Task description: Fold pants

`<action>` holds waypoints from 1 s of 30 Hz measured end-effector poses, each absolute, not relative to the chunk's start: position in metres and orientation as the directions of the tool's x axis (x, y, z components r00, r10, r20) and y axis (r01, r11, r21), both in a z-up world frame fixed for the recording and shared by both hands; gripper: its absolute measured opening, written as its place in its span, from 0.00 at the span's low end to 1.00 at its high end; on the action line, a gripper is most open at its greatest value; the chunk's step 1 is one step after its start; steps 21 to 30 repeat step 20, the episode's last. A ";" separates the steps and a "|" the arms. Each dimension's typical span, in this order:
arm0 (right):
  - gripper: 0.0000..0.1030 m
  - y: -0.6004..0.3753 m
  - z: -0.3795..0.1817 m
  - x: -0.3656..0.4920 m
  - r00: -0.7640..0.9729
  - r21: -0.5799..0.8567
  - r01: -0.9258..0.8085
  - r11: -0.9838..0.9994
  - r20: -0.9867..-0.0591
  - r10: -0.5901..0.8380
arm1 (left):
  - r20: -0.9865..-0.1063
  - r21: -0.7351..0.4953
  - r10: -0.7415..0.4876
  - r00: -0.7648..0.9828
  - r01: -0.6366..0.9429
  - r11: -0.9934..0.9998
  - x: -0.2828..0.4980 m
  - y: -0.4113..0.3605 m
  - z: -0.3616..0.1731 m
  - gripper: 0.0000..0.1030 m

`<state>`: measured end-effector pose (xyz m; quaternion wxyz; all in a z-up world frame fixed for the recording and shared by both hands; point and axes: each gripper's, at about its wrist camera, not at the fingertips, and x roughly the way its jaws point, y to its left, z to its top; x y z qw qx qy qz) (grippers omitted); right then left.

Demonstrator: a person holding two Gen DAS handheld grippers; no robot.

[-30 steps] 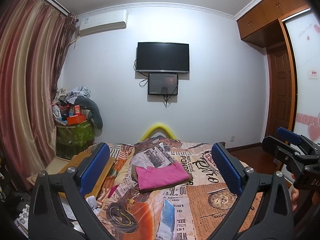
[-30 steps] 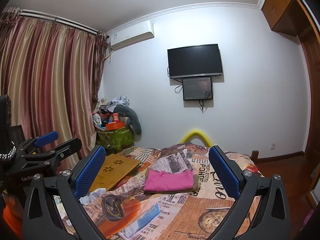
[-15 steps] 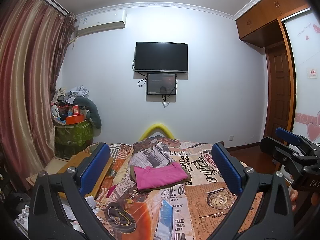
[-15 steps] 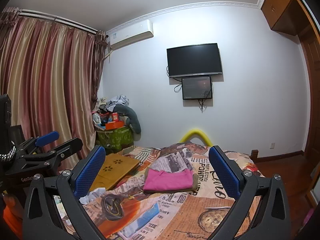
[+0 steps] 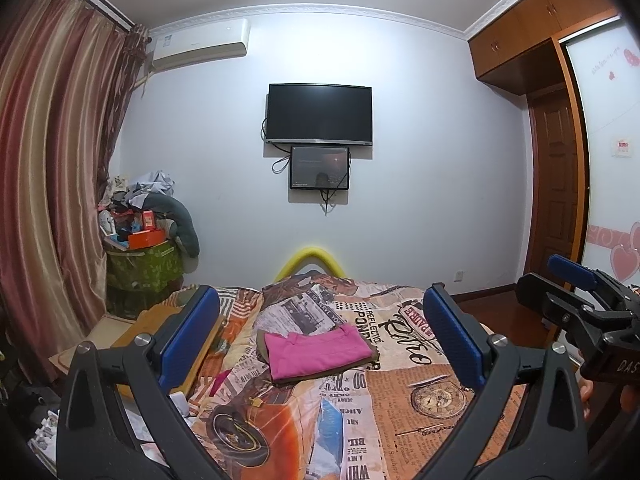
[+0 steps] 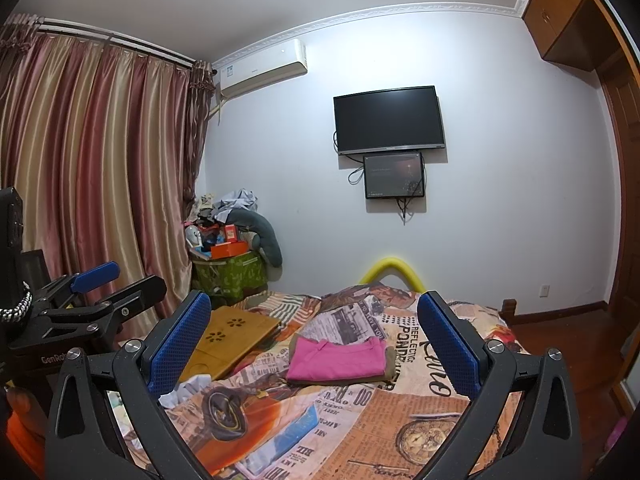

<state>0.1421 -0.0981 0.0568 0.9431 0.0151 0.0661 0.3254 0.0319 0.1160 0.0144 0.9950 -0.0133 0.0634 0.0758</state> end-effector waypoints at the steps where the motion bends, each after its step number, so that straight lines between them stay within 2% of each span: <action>1: 1.00 -0.098 0.057 0.142 0.779 0.072 -0.612 0.787 -0.115 0.616 | -0.128 -0.012 0.151 0.980 -0.154 0.988 0.032 0.115 0.014 1.00; 9: 1.00 -0.098 0.057 0.143 0.780 0.072 -0.611 0.788 -0.114 0.615 | -0.153 -0.022 0.126 0.980 -0.131 0.991 0.035 0.115 0.012 1.00; 30: 1.00 -0.100 0.056 0.144 0.779 0.073 -0.611 0.788 -0.121 0.615 | -0.152 -0.024 0.126 0.980 -0.131 0.991 0.036 0.115 0.010 1.00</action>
